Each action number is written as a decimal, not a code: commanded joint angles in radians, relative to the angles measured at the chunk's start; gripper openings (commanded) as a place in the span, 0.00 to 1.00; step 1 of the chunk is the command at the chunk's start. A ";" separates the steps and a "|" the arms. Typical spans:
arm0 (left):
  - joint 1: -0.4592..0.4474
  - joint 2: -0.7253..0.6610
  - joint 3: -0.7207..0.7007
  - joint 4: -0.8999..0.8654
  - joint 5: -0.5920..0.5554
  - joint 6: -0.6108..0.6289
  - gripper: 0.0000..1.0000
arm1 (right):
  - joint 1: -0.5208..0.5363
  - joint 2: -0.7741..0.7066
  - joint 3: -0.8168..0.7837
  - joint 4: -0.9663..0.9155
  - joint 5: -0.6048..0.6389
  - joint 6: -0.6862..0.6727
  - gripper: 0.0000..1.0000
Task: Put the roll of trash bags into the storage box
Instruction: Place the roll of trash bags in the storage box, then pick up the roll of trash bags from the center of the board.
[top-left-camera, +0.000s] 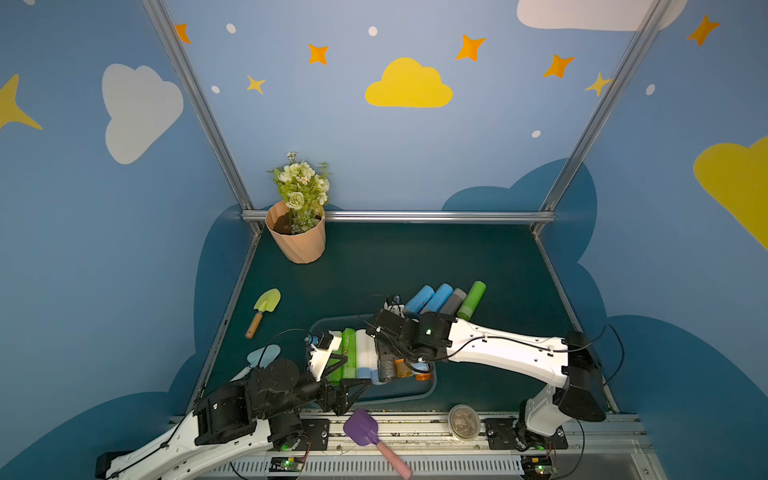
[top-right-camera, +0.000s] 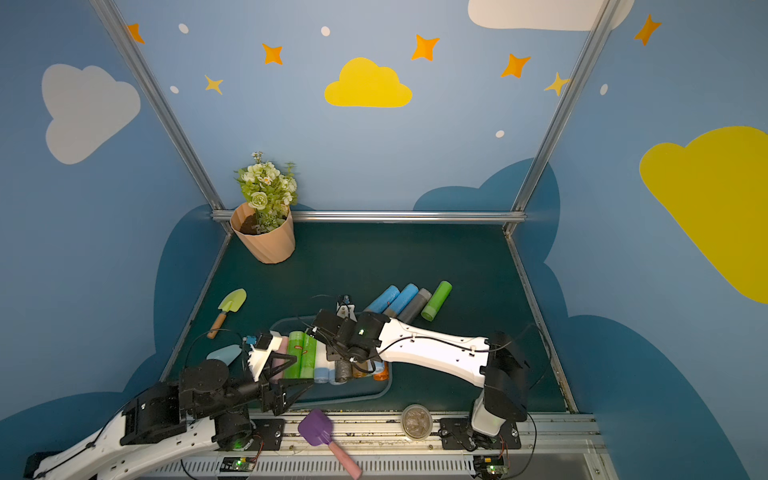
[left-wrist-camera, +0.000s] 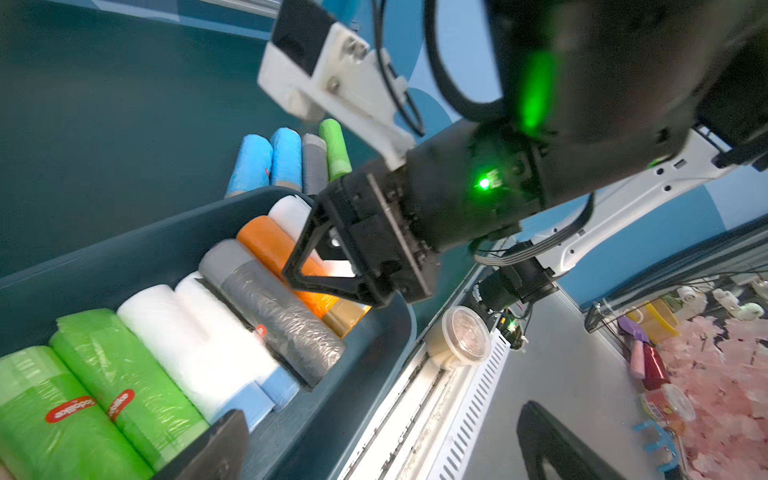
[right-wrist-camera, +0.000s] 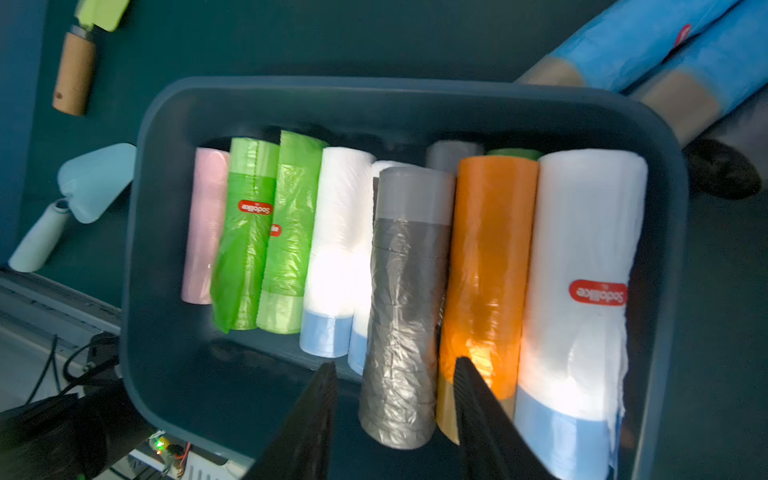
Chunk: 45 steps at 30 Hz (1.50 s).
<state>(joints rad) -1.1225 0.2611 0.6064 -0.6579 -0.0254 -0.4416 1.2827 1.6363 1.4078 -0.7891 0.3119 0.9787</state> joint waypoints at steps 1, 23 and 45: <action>-0.003 0.035 0.036 -0.042 -0.098 0.001 1.00 | -0.004 -0.029 -0.017 -0.030 0.051 -0.026 0.46; 0.181 0.899 0.319 0.239 0.110 -0.019 1.00 | -0.995 -0.295 -0.340 0.015 -0.305 -0.412 0.62; 0.181 1.123 0.511 0.194 0.095 0.100 1.00 | -1.177 0.235 -0.085 0.188 -0.423 -0.467 0.62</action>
<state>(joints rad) -0.9443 1.4055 1.1305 -0.4477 0.0868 -0.3519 0.1081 1.8488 1.2919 -0.5968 -0.1303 0.5171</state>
